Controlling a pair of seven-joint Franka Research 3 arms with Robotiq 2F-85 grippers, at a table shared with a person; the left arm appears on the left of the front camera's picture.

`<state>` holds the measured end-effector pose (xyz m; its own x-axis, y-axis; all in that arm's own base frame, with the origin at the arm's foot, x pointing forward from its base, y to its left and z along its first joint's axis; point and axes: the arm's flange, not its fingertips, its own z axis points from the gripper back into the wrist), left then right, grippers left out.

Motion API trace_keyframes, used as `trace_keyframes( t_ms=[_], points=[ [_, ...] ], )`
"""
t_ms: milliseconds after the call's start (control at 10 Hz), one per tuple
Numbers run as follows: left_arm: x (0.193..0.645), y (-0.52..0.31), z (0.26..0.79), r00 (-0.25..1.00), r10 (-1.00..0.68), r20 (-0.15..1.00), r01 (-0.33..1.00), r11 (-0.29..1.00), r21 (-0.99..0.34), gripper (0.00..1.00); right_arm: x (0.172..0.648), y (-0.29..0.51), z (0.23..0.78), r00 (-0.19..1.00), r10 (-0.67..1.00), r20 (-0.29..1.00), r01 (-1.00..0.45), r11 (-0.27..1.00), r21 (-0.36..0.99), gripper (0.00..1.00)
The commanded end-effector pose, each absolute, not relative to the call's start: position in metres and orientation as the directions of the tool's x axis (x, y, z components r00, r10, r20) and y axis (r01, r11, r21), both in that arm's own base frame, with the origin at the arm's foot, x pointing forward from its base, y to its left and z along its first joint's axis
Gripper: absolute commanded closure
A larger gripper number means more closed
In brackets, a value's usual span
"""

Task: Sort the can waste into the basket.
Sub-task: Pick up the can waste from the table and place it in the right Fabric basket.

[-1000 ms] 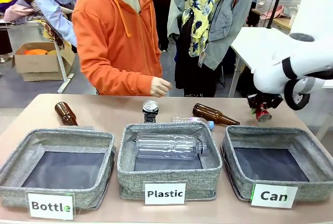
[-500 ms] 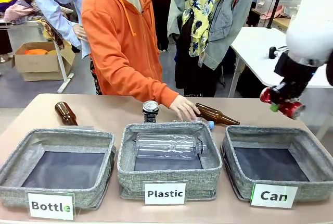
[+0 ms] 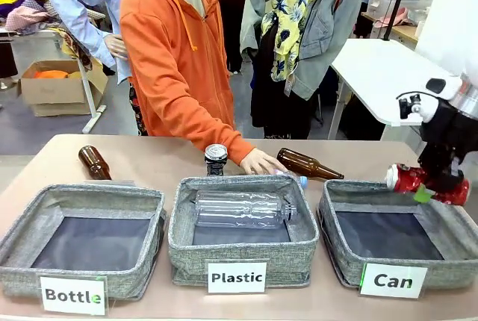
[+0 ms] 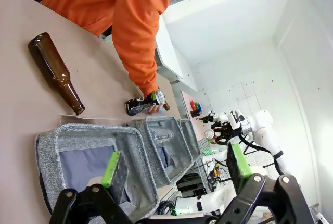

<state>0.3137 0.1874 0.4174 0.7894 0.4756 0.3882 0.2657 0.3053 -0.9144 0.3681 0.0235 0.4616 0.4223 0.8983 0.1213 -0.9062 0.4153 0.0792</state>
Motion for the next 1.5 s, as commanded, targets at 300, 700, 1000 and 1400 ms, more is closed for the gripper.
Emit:
trace_keyframes(
  t_ms=[300,700,1000,1400],
  points=[
    [0.313,0.188,0.417,0.784,0.468,0.408,0.289,0.307,-0.907,0.00,0.362,0.023,0.444,0.357,0.920,0.160,-0.932,0.340,0.126,1.00],
    [0.313,0.188,0.417,0.784,0.468,0.408,0.289,0.307,-0.907,0.00,0.356,0.026,0.435,0.378,0.909,0.176,-0.926,0.371,0.074,0.00],
    [0.313,0.188,0.417,0.784,0.468,0.408,0.289,0.307,-0.907,0.00,0.347,0.023,0.432,0.399,0.897,0.190,-0.917,0.392,0.074,0.00],
    [0.313,0.188,0.417,0.784,0.468,0.408,0.289,0.307,-0.907,0.00,0.335,0.020,0.434,0.526,0.803,0.279,-0.850,0.508,0.139,0.00]
  ],
)
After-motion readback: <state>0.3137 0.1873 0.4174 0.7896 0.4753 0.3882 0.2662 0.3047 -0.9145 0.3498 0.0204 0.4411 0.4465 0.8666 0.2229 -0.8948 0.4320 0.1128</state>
